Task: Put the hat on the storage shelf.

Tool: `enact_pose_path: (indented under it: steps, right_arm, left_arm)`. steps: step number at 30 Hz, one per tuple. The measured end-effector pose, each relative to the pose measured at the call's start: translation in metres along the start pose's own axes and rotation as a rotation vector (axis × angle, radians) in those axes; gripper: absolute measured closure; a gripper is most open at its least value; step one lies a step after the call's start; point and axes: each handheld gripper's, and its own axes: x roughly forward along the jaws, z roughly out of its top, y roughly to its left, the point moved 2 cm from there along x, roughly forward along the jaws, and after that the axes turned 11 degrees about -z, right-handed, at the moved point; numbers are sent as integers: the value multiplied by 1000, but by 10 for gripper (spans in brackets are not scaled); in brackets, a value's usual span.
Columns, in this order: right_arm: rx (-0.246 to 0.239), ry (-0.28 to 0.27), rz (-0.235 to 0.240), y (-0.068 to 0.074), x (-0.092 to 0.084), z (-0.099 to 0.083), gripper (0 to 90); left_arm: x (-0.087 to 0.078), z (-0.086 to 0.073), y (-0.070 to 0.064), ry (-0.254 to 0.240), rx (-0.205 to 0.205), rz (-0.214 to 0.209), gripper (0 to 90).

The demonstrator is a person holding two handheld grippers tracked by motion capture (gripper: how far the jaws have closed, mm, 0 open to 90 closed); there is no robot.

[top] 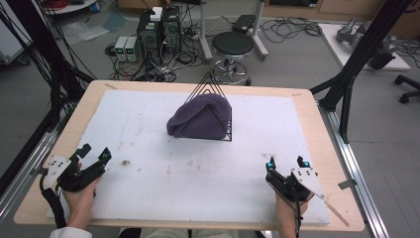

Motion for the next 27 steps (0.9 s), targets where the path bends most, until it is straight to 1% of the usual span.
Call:
enact_pose_path:
  steps: [5, 10, 12, 13, 15, 18, 21, 27]
  right_arm:
    - [4, 11, 5, 0, 1, -1, 121]
    - [9, 18, 6, -1, 1, -2, 121]
    - [5, 13, 5, -2, 2, -1, 121]
    - [13, 17, 5, -2, 1, -2, 121]
    - [16, 20, 7, -2, 1, -2, 121]
    - [23, 24, 7, -3, 1, -2, 121]
    - [27, 26, 7, -3, 1, -2, 121]
    - [22, 24, 8, -4, 0, -3, 121]
  left_arm:
    - [0, 0, 1, 4, -11, -4, 243]
    - [1, -1, 2, 6, -32, -10, 243]
    - [0, 0, 2, 3, -29, -8, 243]
    - [0, 0, 1, 2, -25, -7, 243]
    - [0, 0, 0, 0, -15, -10, 244]
    - [1, 0, -1, 4, -11, -16, 243]
    - [1, 0, -2, 3, -11, -15, 243]
    - [1, -1, -2, 4, -11, -17, 243]
